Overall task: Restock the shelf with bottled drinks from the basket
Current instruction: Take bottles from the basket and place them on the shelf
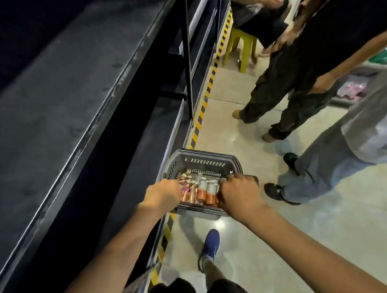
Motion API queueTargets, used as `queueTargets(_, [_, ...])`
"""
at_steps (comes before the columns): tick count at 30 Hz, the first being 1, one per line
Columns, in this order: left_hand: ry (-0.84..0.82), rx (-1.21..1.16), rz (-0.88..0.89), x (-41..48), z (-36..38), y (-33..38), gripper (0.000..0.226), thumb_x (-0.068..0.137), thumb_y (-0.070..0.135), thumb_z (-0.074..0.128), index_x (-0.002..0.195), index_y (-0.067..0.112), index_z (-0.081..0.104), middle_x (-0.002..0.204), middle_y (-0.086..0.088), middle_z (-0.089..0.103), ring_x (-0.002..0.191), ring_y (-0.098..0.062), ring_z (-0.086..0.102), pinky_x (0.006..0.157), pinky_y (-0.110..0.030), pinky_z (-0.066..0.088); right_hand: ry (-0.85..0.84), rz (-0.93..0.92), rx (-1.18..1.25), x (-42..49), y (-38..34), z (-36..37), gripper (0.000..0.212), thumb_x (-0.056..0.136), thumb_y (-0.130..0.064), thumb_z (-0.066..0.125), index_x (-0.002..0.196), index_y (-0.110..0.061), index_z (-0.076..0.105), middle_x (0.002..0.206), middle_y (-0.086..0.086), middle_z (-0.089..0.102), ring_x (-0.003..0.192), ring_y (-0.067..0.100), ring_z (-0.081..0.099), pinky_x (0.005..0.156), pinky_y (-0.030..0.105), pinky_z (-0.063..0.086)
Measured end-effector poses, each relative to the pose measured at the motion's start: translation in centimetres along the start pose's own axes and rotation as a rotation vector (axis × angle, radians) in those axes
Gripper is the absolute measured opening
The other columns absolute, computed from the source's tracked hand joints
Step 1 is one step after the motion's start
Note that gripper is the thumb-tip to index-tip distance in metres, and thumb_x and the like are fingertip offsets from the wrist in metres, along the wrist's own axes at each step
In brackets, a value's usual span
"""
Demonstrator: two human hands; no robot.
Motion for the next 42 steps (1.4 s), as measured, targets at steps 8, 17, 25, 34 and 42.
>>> queueTargets(8, [-0.199, -0.078, -0.023, 13.9, 7.6, -0.4, 0.021, 0.097, 0.027, 0.043, 0.104, 0.018, 0.060, 0.109, -0.008, 0.066, 0.099, -0.030, 0.062, 0.084, -0.038, 0.051, -0.192, 0.021, 0.163, 11.2, 2.5, 12.3, 0.032, 0.096, -0.033, 0.049, 0.119, -0.018, 0.064, 0.119, 0.009, 0.066, 0.109, 0.028, 0.062, 0.090, 0.035, 0.049])
queueTargets(17, [-0.320, -0.101, -0.014, 31.6, 22.4, -3.0, 0.020, 0.096, 0.034, 0.049, 0.099, 0.018, 0.060, 0.102, -0.007, 0.067, 0.093, -0.026, 0.063, 0.077, -0.036, 0.050, -0.447, 0.285, 0.438, 23.2, 5.7, 32.3, 0.030, 0.092, -0.035, 0.058, 0.117, -0.017, 0.063, 0.115, 0.008, 0.069, 0.106, 0.029, 0.065, 0.087, 0.036, 0.054])
queueTargets(25, [-0.312, -0.213, -0.080, 45.7, 39.1, -4.2, 0.058, 0.088, 0.036, 0.066, 0.138, 0.016, 0.045, 0.128, -0.005, 0.060, 0.113, -0.027, 0.061, 0.093, -0.042, 0.053, -0.383, 0.781, 1.027, 32.2, 6.6, 52.6, 0.031, 0.093, -0.022, 0.061, 0.122, -0.009, 0.057, 0.118, 0.015, 0.067, 0.108, 0.032, 0.063, 0.087, 0.033, 0.048])
queueTargets(34, [-0.212, -0.143, -0.435, 52.0, 49.1, -3.6, 0.107, 0.073, 0.032, 0.082, 0.153, 0.010, 0.015, 0.153, -0.020, 0.026, 0.139, -0.036, 0.032, 0.109, -0.049, 0.037, -0.446, 1.156, 1.125, 36.8, 6.8, 67.2, 0.067, 0.092, -0.046, 0.062, 0.139, -0.011, 0.031, 0.141, 0.019, 0.048, 0.123, 0.037, 0.053, 0.099, 0.040, 0.043])
queueTargets(42, [-0.139, -0.244, -0.557, 53.4, 50.9, -4.6, 0.096, 0.073, 0.040, 0.081, 0.148, 0.015, 0.026, 0.151, -0.017, 0.029, 0.136, -0.036, 0.034, 0.103, -0.051, 0.040, -0.361, 1.375, 1.211, 38.3, 7.2, 70.4, 0.109, 0.074, -0.075, 0.065, 0.153, -0.014, 0.021, 0.154, 0.017, 0.030, 0.137, 0.040, 0.037, 0.111, 0.052, 0.036])
Point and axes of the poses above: each hand's wrist, its own x-axis towards the middle knuckle, its own z-axis out of the palm, y = z × x, the point moved 6 cm from there along x, towards the middle knuckle
